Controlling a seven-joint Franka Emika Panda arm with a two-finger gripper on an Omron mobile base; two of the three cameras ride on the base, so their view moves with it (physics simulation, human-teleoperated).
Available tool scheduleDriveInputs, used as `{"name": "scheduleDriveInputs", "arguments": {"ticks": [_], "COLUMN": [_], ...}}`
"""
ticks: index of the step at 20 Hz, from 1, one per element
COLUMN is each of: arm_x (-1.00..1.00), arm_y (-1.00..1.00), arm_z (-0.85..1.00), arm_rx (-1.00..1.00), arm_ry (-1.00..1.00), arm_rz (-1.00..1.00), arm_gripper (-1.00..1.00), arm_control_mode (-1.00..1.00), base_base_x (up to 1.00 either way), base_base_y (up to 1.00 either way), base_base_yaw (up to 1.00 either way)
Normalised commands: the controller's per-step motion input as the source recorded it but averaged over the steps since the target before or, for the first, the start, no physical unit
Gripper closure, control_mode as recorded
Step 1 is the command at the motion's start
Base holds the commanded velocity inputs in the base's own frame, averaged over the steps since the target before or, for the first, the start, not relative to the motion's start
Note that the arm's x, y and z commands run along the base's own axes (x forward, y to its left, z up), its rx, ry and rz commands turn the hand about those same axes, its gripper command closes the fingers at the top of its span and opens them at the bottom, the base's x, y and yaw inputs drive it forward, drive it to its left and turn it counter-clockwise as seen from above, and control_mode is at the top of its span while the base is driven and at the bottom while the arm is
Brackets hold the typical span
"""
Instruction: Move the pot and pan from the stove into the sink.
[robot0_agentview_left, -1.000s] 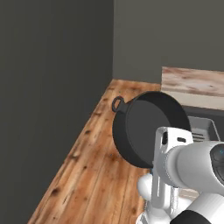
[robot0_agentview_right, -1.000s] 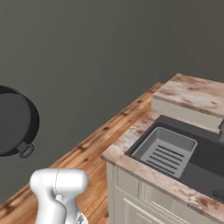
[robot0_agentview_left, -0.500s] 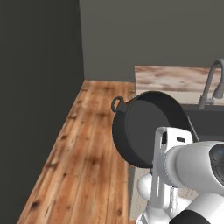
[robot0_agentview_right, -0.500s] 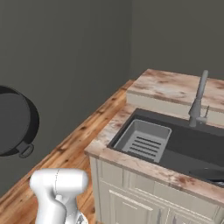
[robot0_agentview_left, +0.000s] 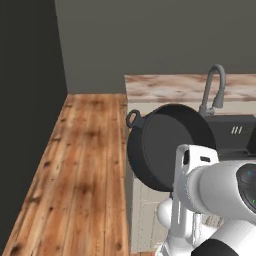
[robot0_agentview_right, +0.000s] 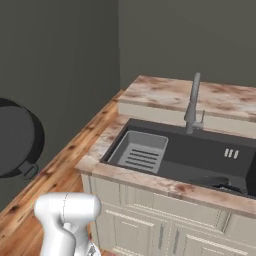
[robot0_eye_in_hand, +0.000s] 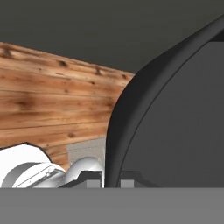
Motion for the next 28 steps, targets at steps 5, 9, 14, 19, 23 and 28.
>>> {"name": "scheduleDriveInputs", "arguments": {"ticks": [5, 9, 14, 19, 23, 28], "arm_x": [0.0, 0.0, 0.0, 0.0, 0.0, 0.0], "arm_y": [0.0, 0.0, 0.0, 0.0, 0.0, 0.0], "arm_z": [0.0, 0.0, 0.0, 0.0, 0.0, 0.0], "arm_rx": [0.0, 0.0, 0.0, 0.0, 0.0, 0.0], "arm_ry": [0.0, 0.0, 0.0, 0.0, 0.0, 0.0], "arm_rz": [0.0, 0.0, 0.0, 0.0, 0.0, 0.0], "arm_gripper": [1.0, 1.0, 1.0, 1.0, 1.0, 1.0], "arm_control_mode": [1.0, 1.0, 1.0, 1.0, 1.0, 1.0], "base_base_x": [-0.36, -0.28, -0.11, 0.01, 0.0, 0.0], "base_base_y": [-0.36, -0.29, -0.08, -0.17, -0.67, -0.76], "base_base_yaw": [-0.24, -0.2, -0.06, 0.0, 0.0, 0.0]}}
